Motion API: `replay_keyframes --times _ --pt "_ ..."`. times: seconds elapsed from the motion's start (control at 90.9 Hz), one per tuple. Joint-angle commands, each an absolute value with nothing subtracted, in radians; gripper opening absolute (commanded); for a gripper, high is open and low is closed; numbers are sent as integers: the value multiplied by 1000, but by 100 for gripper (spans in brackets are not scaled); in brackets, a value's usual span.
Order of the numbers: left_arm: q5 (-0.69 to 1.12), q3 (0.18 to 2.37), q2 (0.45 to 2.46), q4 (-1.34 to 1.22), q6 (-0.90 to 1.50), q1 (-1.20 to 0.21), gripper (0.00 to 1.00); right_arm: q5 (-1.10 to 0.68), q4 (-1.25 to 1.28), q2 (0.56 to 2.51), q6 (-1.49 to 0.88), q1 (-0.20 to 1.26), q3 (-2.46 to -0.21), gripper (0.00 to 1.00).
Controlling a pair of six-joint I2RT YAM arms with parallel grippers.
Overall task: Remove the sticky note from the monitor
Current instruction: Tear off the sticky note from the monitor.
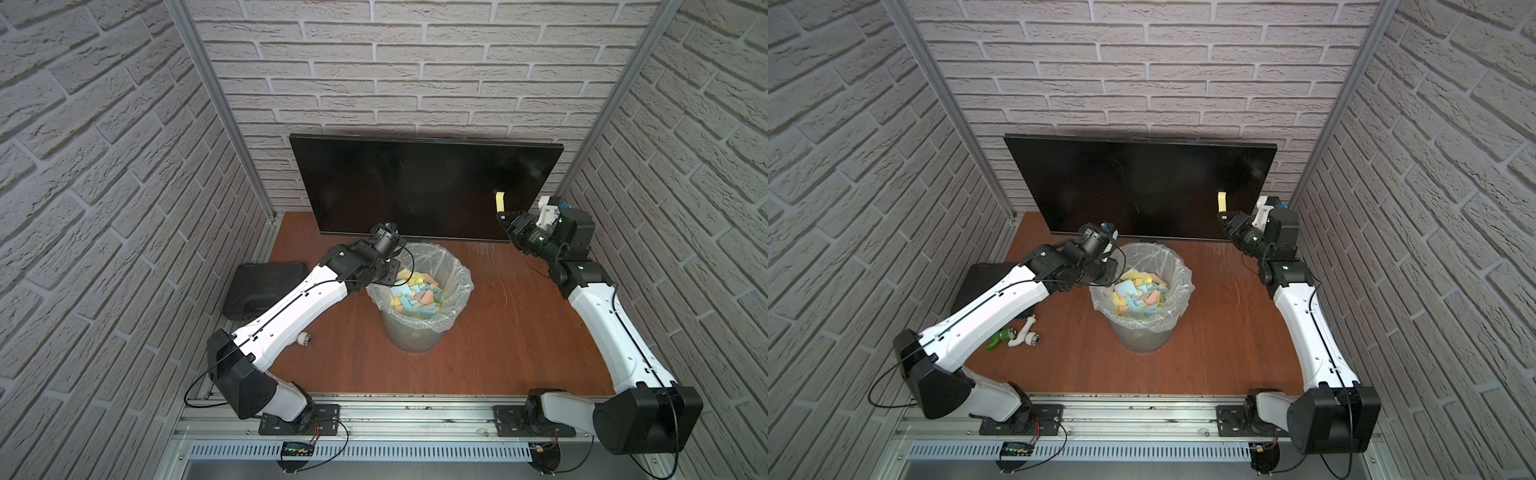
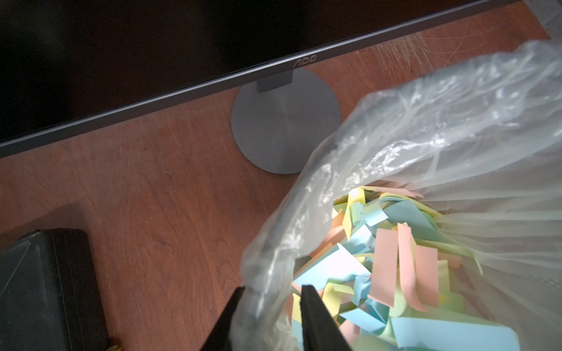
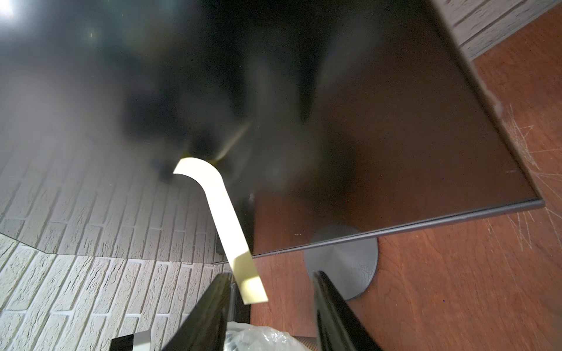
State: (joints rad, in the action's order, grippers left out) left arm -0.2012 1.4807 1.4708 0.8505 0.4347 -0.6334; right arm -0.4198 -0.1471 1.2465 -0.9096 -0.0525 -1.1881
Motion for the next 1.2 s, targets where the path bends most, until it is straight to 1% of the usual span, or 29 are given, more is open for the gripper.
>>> replay_keyframes --times 0.0,0.264,0.649,0.847,1.067,1.188 --pt "-181 1476 1470 821 443 -637 33 -436 -71 1251 -906 -58 -1222 47" --pt "-182 1474 1466 821 444 -638 33 -436 -46 1268 -917 -58 -1228 43" --pt "-184 1474 1469 820 443 -638 33 -443 -27 1286 -930 -58 -1239 30" --pt "-182 1472 1471 821 443 -637 33 -436 -28 1287 -931 -57 -1245 26" --pt "-184 1480 1474 822 442 -637 33 -439 -28 1289 -934 -58 -1250 16" --pt "-182 1481 1474 823 442 -637 33 -436 -29 1285 -931 -58 -1247 5"
